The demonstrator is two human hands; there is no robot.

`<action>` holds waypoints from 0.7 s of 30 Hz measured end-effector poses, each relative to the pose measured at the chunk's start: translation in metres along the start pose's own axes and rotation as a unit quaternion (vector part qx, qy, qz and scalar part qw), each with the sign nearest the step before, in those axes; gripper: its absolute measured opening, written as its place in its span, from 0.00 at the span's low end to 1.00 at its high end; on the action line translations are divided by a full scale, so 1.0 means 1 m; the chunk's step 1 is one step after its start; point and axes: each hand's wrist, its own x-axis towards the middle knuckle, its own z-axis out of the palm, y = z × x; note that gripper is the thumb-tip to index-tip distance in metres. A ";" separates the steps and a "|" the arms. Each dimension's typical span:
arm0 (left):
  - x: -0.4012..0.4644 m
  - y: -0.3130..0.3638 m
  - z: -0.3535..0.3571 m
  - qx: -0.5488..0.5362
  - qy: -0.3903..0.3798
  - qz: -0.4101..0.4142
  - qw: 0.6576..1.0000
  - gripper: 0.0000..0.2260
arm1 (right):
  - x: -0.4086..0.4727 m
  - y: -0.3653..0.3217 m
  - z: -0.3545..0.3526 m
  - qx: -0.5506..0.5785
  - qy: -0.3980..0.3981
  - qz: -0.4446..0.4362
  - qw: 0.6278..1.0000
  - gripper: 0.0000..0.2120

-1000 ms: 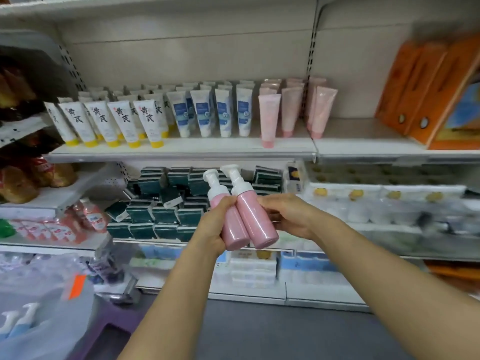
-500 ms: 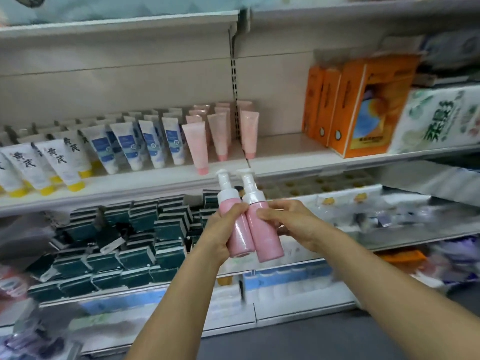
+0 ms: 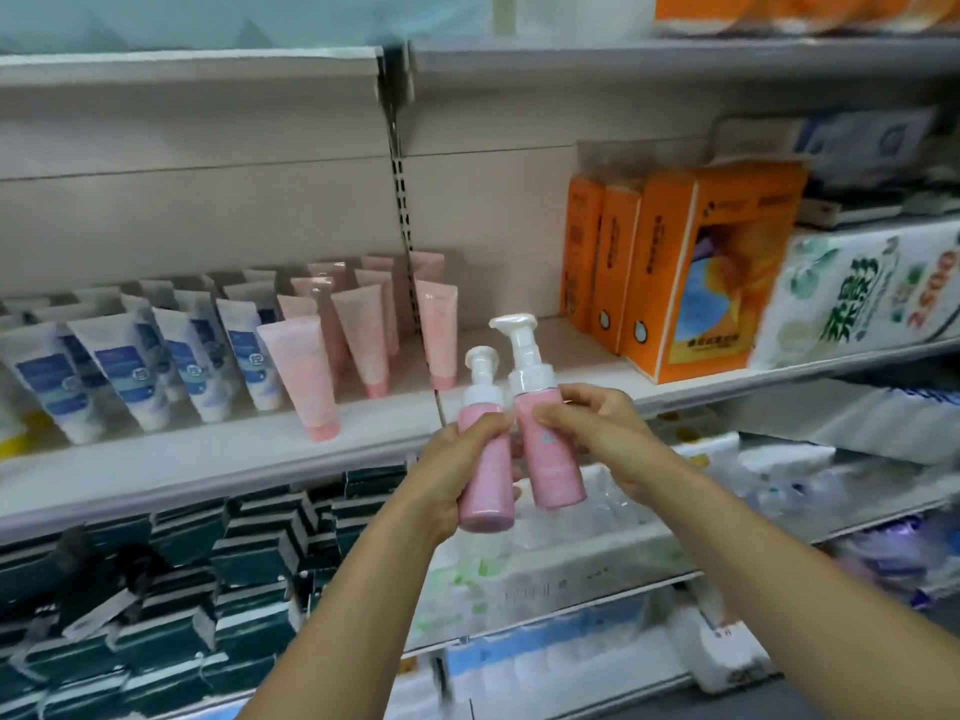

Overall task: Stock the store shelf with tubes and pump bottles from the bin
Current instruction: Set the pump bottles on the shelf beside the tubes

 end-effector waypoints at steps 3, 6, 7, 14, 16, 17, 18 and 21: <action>0.028 0.016 0.009 -0.010 -0.019 0.004 1.000 0.14 | 0.037 -0.009 -0.010 0.003 0.047 -0.017 0.999 0.12; 0.050 0.029 0.015 -0.021 -0.032 -0.005 0.999 0.16 | 0.071 -0.018 -0.016 -0.008 0.073 -0.039 0.997 0.12; 0.056 0.032 0.017 -0.029 -0.035 -0.011 0.999 0.16 | 0.082 -0.020 -0.018 -0.011 0.083 -0.045 0.995 0.12; 0.094 0.041 0.018 -0.025 -0.019 -0.029 0.999 0.22 | 0.134 -0.020 -0.024 -0.062 0.101 -0.092 0.989 0.17; 0.100 0.042 0.020 -0.028 -0.010 -0.028 0.999 0.22 | 0.144 -0.014 -0.027 -0.100 0.107 -0.095 0.985 0.20; 0.102 0.042 0.022 -0.028 -0.008 -0.028 0.999 0.22 | 0.148 -0.010 -0.028 -0.115 0.109 -0.099 0.982 0.20; 0.103 0.042 0.022 -0.029 -0.009 -0.027 0.999 0.21 | 0.153 -0.006 -0.028 -0.124 0.111 -0.104 0.981 0.20; 0.103 0.042 0.025 -0.035 -0.015 -0.020 0.999 0.20 | 0.166 0.001 -0.027 -0.122 0.111 -0.109 0.980 0.19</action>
